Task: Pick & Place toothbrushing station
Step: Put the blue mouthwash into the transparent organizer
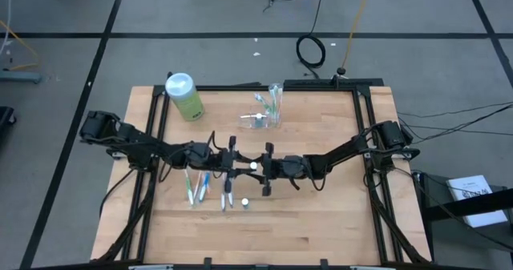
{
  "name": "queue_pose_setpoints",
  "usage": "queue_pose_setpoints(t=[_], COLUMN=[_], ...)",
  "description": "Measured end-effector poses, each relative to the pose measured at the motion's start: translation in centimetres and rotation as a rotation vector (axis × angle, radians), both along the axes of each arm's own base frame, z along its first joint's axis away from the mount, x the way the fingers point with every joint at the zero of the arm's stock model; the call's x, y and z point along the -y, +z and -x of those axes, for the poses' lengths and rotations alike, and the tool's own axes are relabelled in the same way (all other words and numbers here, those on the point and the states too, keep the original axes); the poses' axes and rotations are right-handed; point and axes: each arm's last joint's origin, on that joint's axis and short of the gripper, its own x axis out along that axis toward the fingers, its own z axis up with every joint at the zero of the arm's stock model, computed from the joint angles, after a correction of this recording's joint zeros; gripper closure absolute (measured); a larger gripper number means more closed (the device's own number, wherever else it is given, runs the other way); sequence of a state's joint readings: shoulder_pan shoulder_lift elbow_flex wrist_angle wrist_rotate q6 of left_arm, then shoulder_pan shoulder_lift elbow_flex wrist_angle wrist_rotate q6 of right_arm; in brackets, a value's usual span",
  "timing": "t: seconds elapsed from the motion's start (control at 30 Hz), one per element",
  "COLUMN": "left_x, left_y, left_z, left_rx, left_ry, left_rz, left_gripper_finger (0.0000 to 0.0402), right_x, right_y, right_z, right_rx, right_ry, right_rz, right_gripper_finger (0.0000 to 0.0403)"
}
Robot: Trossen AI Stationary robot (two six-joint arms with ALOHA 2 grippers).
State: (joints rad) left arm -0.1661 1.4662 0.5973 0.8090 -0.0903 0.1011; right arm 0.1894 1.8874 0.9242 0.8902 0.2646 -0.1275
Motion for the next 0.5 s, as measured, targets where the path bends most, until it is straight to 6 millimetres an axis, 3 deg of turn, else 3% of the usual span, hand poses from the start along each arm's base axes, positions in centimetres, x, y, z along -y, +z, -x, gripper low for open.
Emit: queue_pose_setpoints(t=[0.23, 0.5], left_x=[-0.2, -1.8], left_y=[2.3, 3.4], left_z=[0.9, 1.6], left_rx=[0.092, 0.100], left_ry=[0.013, 0.208], left_rz=[-0.014, -0.101], left_gripper_finger=[0.0319, 0.0315], right_x=[0.0, -0.6], right_y=[-0.8, -1.7], right_z=[0.1, 0.9], right_rx=[-0.072, -0.237], right_ry=[-0.003, -0.004], right_rz=[-0.029, -0.065], right_gripper_finger=[0.0210, 0.0207])
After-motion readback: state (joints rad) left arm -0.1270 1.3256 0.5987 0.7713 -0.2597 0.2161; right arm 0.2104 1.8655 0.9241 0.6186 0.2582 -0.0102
